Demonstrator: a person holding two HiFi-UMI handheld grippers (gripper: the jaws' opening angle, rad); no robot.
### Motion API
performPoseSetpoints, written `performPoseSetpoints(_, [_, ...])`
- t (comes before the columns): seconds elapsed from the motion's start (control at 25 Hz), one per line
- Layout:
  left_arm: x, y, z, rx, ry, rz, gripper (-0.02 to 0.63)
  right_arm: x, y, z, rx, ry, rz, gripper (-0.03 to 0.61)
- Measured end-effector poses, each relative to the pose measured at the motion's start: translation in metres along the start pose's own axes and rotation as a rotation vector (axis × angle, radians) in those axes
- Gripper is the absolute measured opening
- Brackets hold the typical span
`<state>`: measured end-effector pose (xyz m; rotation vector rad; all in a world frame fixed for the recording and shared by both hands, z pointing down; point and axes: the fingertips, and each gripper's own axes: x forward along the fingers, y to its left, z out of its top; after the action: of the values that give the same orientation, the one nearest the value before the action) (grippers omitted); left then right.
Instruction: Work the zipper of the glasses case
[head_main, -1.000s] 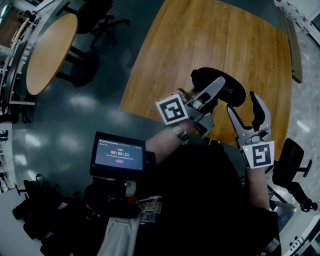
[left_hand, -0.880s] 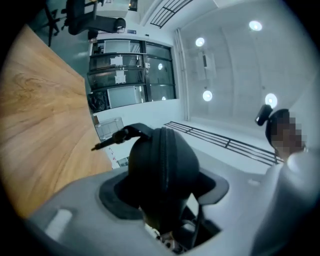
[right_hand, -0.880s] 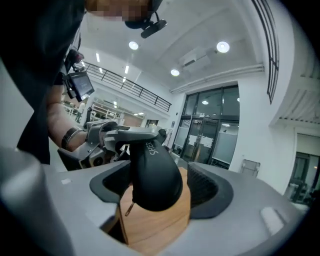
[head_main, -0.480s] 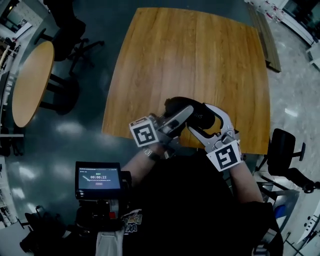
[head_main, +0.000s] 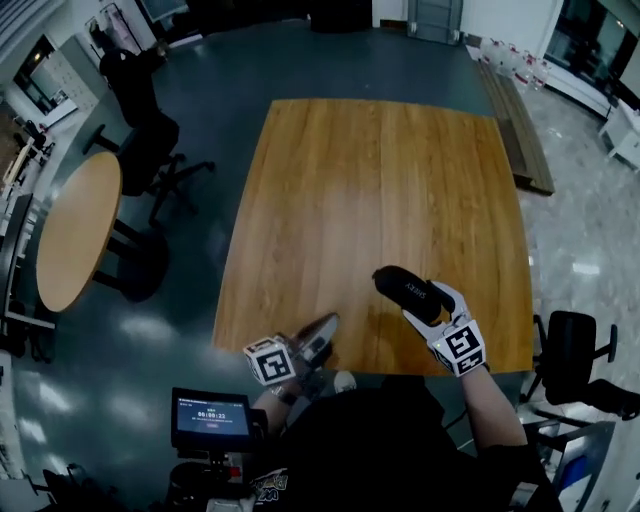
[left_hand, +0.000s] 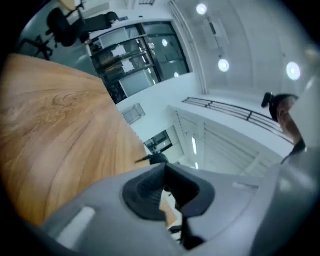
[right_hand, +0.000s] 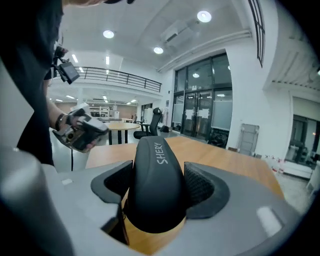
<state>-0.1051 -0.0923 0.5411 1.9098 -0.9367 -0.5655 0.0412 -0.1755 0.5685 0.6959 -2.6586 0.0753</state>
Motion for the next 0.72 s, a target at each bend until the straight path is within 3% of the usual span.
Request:
performPoseSetpoints(0.12, [0.002,-0.009,-0.032,0.144,0.146,0.019,-0.001,0.028,-0.018,-0.046,0.077,0.071,0.032,0.321])
performPoseSetpoints(0.28, [0.0,-0.011,-0.044,0.249,0.234,0.104,0.0,0.064,-0.044,-0.07,0.084,0.138,0.075,0.321])
performPoseSetpoints(0.56, [-0.015,-0.005,-0.052,0.184,0.172,0.201,-0.001,0.092,-0.057,-0.099,-0.023,0.248,0.21,0.322])
performPoseSetpoints(0.72, [-0.008,-0.002,-0.077,0.158,0.159,0.23,-0.002,0.093,-0.064,-0.118,-0.039,0.278,0.255,0.324])
